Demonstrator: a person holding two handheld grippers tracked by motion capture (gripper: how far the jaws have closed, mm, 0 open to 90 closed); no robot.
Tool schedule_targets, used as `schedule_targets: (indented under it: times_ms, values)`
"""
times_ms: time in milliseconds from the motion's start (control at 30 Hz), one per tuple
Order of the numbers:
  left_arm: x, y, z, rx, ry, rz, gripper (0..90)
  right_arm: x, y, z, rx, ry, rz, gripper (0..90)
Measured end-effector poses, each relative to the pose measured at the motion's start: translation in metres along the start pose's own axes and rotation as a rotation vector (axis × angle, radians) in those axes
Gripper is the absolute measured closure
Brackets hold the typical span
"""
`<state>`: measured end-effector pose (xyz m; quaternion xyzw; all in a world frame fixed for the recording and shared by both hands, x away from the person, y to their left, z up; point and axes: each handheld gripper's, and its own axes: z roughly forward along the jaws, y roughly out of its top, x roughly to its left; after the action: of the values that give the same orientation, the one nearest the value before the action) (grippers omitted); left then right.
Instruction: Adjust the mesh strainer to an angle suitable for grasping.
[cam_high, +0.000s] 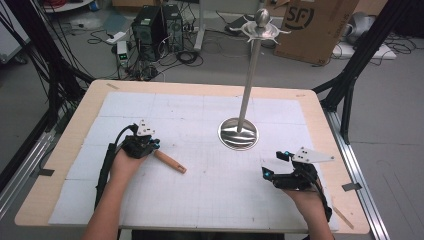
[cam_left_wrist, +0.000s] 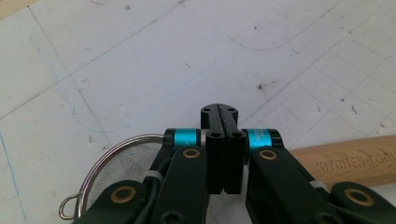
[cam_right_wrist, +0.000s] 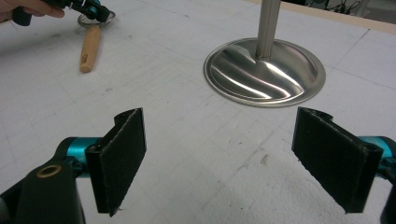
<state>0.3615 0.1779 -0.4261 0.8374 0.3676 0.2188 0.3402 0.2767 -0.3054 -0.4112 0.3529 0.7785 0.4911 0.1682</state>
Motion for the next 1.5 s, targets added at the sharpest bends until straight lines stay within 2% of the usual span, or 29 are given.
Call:
schedule_targets:
  times_ms: [67, 133, 333, 533, 633, 733, 933, 1267, 1500]
  values:
    - [-0.001, 0.0, 0.0, 0.012, 0.002, 0.01, 89.7, 0.0, 0.0, 0.001, 0.001, 0.002, 0.001, 16.9]
    - [-0.001, -0.002, 0.003, 0.023, -0.015, 0.019, 89.7, 0.001, 0.0, 0.002, 0.004, 0.003, -0.001, 16.9]
    - [-0.004, -0.006, 0.005, 0.05, 0.001, 0.038, 89.7, 0.001, 0.001, 0.002, -0.002, 0.004, -0.01, 16.9]
    - [-0.004, -0.018, -0.004, 0.012, -0.003, 0.003, 89.8, 0.0, 0.0, 0.001, -0.001, 0.002, -0.003, 16.9]
    - [-0.005, -0.02, -0.007, 0.018, -0.006, 0.002, 89.8, 0.001, 0.0, 0.003, 0.004, 0.006, -0.004, 16.9]
    - [-0.009, -0.021, -0.012, 0.033, -0.001, 0.021, 89.8, 0.002, 0.001, 0.003, 0.002, 0.008, -0.008, 16.9]
    - [-0.012, -0.032, -0.021, 0.006, -0.011, -0.003, 89.7, 0.002, 0.002, 0.003, 0.001, 0.008, -0.007, 16.9]
    - [-0.022, -0.046, -0.036, 0.005, -0.031, -0.024, 89.8, 0.003, 0.003, 0.006, 0.003, 0.012, -0.013, 16.9]
    - [-0.029, -0.048, -0.044, 0.044, -0.03, -0.003, 89.7, 0.005, 0.004, 0.007, 0.006, 0.019, -0.017, 16.9]
